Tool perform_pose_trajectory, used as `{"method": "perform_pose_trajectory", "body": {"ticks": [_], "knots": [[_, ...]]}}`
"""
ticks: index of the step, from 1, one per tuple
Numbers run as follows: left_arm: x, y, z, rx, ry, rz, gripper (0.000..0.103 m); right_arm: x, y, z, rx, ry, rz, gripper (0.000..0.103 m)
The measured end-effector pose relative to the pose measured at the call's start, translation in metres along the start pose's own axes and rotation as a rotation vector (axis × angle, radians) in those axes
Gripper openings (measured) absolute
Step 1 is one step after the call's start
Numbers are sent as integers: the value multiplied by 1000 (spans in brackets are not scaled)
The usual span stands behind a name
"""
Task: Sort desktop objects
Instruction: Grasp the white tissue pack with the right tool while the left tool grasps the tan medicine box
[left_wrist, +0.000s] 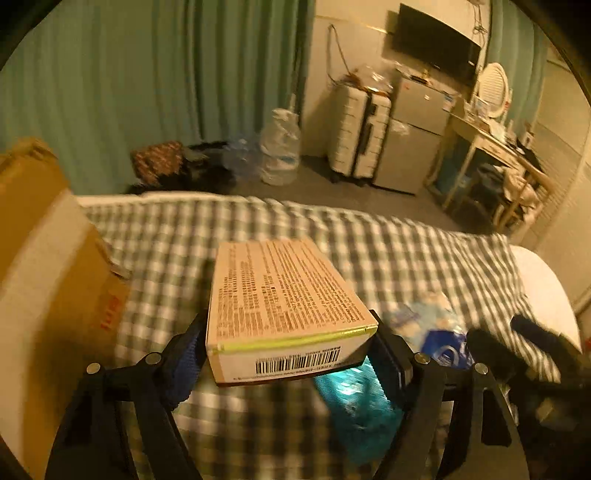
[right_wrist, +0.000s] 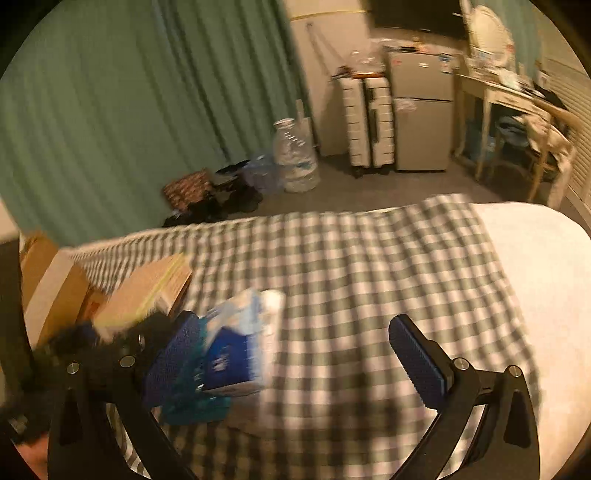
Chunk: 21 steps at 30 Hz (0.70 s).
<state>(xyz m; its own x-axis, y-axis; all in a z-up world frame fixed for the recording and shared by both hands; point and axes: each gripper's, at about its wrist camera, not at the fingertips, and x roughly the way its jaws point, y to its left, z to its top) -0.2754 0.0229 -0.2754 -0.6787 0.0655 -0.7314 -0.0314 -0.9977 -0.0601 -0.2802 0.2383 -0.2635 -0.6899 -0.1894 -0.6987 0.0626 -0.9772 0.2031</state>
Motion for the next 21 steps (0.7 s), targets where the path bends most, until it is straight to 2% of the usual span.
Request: {"method": "perform_pose_trajectory", "body": {"ticks": [2, 5, 6, 8, 9, 17, 21], "knots": [[-5, 5, 2, 10, -24, 31, 80, 11, 14, -8, -29, 35, 37, 103], [-7, 14, 1, 1, -32, 39, 80, 23, 28, -19, -76, 75, 39, 96], [-7, 15, 1, -1, -30, 41, 80, 24, 30, -21, -87, 82, 32, 89], [-7, 17, 1, -5, -27, 37, 80, 30, 36, -26, -117, 114, 14, 65], [-8, 19, 1, -7, -27, 35, 80, 32, 38, -28, -128, 129, 9, 47], [-14, 26, 16, -30, -46, 28, 79, 20, 28, -28, -105, 113, 17, 39], [-28, 24, 22, -27, -66, 22, 78, 5, 26, -20, -109, 87, 2, 32]]}}
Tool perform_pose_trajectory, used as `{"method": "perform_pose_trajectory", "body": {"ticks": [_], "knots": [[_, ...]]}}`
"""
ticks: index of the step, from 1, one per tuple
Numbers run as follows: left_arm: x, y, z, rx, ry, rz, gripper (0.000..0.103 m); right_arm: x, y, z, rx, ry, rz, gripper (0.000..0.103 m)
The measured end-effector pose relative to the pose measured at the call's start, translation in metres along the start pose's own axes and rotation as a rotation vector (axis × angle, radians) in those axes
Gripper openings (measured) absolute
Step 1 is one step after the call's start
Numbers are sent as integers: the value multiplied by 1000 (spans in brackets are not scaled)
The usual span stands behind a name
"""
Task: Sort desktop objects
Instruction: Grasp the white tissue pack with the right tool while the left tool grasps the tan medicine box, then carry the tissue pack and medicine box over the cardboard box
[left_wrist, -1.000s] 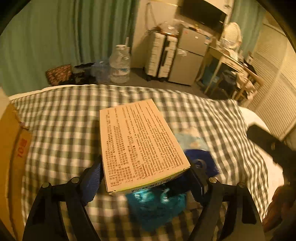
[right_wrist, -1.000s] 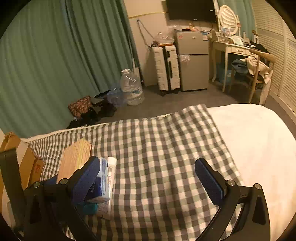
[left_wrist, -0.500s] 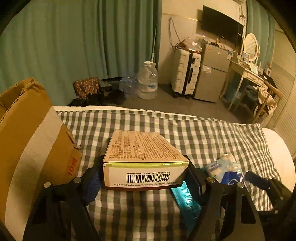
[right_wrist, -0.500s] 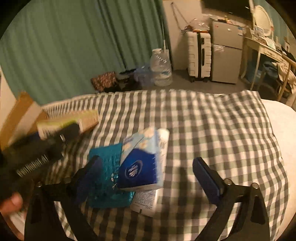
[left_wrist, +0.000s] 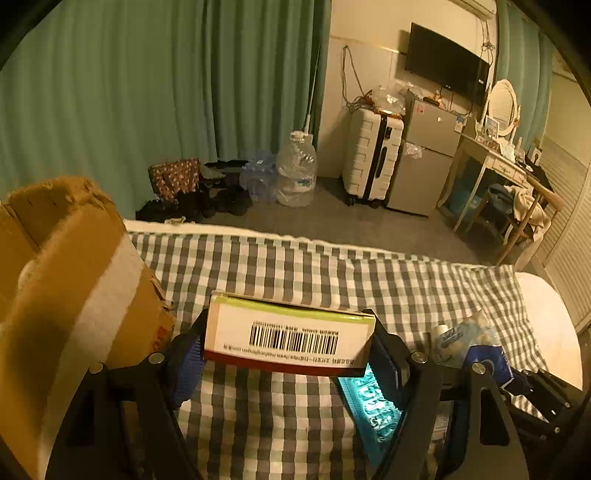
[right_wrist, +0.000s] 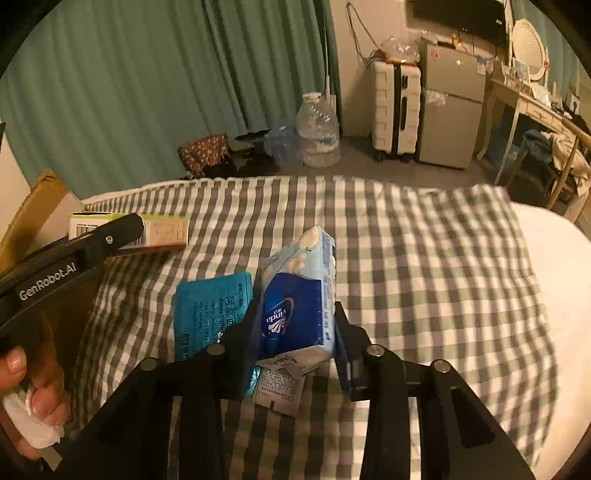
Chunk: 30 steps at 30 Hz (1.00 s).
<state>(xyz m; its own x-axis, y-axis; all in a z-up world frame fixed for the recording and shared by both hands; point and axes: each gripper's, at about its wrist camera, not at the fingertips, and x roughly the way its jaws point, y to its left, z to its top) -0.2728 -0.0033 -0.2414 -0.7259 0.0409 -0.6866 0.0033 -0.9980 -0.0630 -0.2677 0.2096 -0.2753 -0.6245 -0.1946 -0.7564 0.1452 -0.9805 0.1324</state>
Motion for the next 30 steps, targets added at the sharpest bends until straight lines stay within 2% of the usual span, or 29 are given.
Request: {"method": "perform_pose_trajectory", "body": {"ticks": [3, 7, 12, 19, 24, 30], "knots": [[-21, -2, 8, 11, -32, -13, 78, -17, -1, 7, 10, -21, -4, 25], [-59, -4, 11, 44, -84, -12, 78, -50, -5, 14, 45, -64, 34, 25], [-99, -1, 8, 60, -112, -30, 78, -91, 1, 11, 46, -118, 26, 25], [-151, 2, -6, 81, -131, -54, 78, -153, 16, -9, 50, -198, 13, 25], [-192, 14, -19, 82, -144, -59, 78, -187, 26, -24, 48, -225, 17, 25], [-223, 28, -29, 79, -158, -58, 78, -226, 38, -33, 31, -259, 5, 25]]}}
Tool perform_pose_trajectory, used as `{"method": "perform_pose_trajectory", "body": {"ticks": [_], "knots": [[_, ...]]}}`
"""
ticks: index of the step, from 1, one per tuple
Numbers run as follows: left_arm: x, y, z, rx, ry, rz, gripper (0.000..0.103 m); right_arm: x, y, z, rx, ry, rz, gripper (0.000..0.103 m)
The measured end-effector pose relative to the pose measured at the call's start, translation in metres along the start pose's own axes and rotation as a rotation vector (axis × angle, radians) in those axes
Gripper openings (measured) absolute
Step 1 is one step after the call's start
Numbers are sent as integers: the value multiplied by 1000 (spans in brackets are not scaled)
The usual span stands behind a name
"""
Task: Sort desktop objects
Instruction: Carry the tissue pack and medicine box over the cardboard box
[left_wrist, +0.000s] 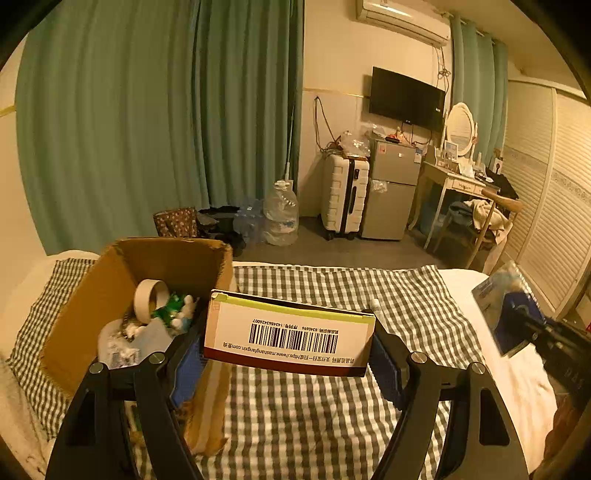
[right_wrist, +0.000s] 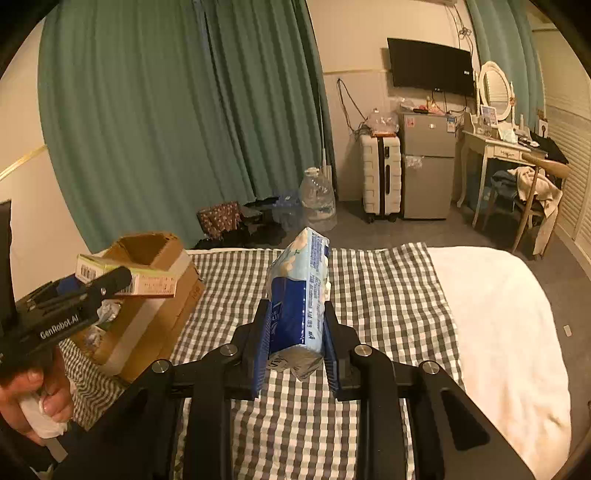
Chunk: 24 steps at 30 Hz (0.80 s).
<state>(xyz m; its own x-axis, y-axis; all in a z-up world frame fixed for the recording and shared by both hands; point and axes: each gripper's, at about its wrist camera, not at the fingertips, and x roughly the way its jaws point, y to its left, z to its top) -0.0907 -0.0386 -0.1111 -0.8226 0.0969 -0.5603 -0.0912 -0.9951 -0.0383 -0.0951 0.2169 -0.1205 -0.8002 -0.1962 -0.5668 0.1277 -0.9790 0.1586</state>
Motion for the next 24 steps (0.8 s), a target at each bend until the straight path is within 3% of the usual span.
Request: {"method": "perform_pose_trajectory", "body": {"ticks": [12, 20, 24], "knots": [[-33, 46, 31, -3, -46, 69, 78, -30, 40, 23, -16, -38, 45, 25], [-26, 113, 54, -8, -37, 178, 78, 2, 109, 45, -72, -14, 161, 25], [-16, 149, 52, -44, -6, 195, 78, 26, 145, 47, -99, 14, 217, 25]]}}
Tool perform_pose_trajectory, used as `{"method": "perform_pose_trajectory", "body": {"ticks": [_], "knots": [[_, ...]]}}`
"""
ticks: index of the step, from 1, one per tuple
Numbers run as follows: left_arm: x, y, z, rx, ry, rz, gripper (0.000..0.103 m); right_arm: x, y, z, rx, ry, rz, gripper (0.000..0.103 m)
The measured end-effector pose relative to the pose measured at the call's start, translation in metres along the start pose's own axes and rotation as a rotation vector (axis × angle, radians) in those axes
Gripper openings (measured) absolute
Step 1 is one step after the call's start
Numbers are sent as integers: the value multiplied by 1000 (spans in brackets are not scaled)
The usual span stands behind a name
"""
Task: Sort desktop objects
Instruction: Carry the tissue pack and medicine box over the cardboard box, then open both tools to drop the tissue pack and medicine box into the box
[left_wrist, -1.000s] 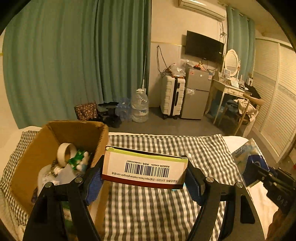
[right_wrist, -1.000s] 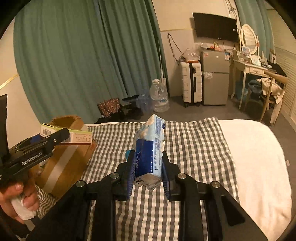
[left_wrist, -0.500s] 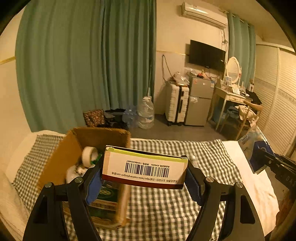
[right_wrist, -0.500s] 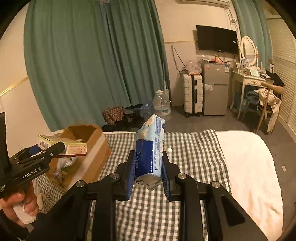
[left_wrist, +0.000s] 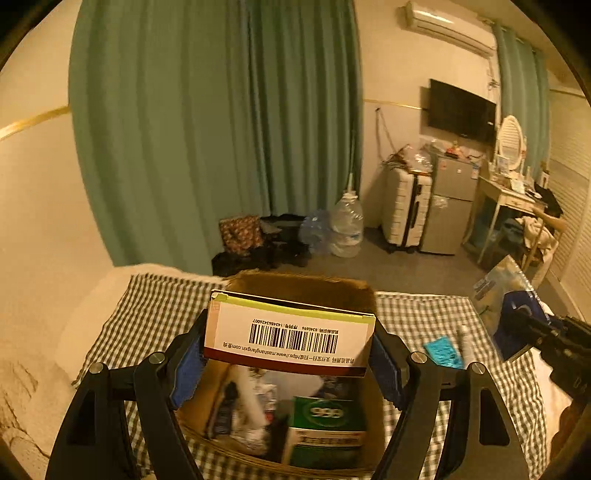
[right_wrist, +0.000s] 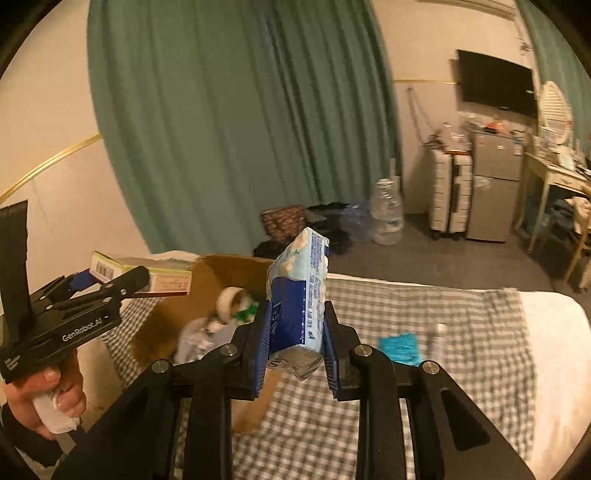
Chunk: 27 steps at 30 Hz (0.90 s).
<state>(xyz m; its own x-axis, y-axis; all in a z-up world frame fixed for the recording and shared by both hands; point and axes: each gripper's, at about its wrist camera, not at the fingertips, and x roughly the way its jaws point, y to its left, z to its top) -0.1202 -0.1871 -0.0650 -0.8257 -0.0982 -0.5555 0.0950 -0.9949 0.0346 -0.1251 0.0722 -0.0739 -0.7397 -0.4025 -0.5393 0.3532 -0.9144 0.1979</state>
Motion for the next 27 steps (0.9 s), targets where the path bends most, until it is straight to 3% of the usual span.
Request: {"method": "perform_pose_trajectory", "body": {"ticks": [5, 15, 18, 20, 21, 22, 27], "knots": [[27, 27, -8, -21, 46, 13, 78, 46, 37, 8, -52, 40, 58, 25], [73, 55, -38, -39, 139, 48, 79, 125, 66, 6, -98, 131, 102, 25], [78, 60, -39, -50, 157, 45, 80, 142, 71, 2, -111, 162, 103, 30], [78, 59, -38, -43, 161, 64, 80, 148, 72, 1, -113, 161, 90, 40], [77, 58, -38, -31, 156, 75, 80, 148, 71, 1, -112, 153, 89, 54], [75, 57, -38, -25, 152, 78, 80, 147, 71, 1, -112, 144, 86, 61], [57, 51, -30, -24, 128, 66, 80, 130, 63, 10, -92, 105, 69, 61]]}}
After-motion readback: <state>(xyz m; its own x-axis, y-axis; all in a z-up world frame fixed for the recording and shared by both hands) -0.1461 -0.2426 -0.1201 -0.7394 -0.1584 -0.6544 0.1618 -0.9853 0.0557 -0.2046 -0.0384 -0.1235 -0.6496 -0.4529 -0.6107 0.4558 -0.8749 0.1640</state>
